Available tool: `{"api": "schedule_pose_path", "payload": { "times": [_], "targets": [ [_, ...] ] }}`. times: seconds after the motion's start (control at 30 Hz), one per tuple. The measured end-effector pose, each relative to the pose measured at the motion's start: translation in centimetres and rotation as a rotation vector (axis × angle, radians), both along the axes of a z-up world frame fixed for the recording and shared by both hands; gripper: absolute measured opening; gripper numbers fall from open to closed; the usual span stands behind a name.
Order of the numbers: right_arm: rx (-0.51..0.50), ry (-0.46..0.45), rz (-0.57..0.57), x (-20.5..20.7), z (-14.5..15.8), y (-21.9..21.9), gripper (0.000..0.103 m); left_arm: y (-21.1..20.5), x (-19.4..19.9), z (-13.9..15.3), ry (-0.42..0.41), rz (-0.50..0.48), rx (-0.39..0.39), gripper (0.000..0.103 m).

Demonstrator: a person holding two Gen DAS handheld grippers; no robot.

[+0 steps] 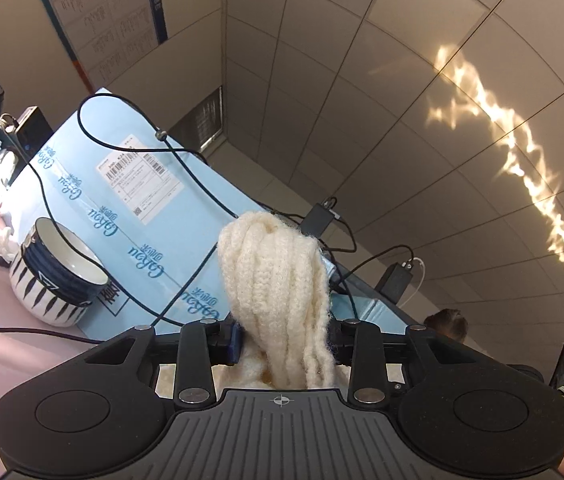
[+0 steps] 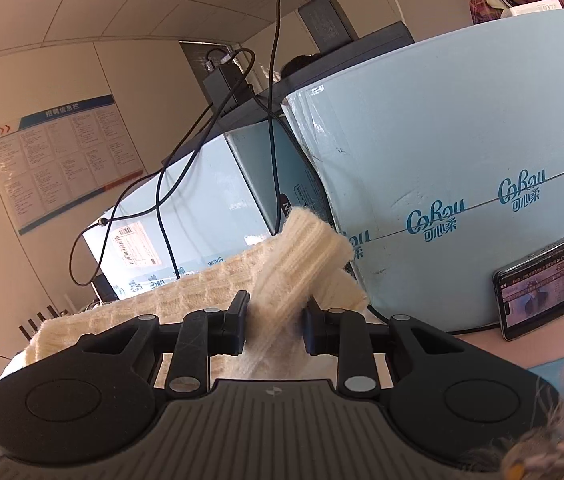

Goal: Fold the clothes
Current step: 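Lift the cream sweater with both grippers and carry it onto the anime mat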

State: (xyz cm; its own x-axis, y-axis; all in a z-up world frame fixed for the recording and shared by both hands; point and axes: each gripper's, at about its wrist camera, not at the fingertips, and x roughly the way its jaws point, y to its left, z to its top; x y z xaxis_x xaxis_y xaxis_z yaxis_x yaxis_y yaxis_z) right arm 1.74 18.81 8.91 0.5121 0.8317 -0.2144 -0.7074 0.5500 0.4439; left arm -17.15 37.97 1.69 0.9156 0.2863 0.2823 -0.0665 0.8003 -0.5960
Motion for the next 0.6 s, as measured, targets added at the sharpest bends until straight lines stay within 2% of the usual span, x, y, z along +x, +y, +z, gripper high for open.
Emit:
{"api": "schedule_pose_path", "payload": {
  "times": [0.1,0.2,0.3,0.43,0.6],
  "targets": [
    [0.050,0.004,0.001,-0.1,0.5,-2.1,0.025,-0.3,0.0,0.1,-0.064,-0.105,0.023,0.033],
    [0.100,0.004,-0.002,-0.3,0.7,-5.3,0.025,-0.6,0.3,0.4,-0.120,-0.251,0.047,0.033],
    [0.113,-0.043,-0.027,-0.7,0.4,-9.8,0.024,-1.5,1.5,0.5,-0.126,-0.433,0.067,0.033],
    [0.090,-0.009,-0.096,-0.4,-0.6,-16.0,0.024,-4.6,4.0,0.9,-0.014,-0.607,0.130,0.033],
    [-0.034,0.024,-0.228,0.9,-2.7,-22.0,0.024,-10.4,8.1,0.6,0.230,-0.734,0.201,0.032]
  ]
}}
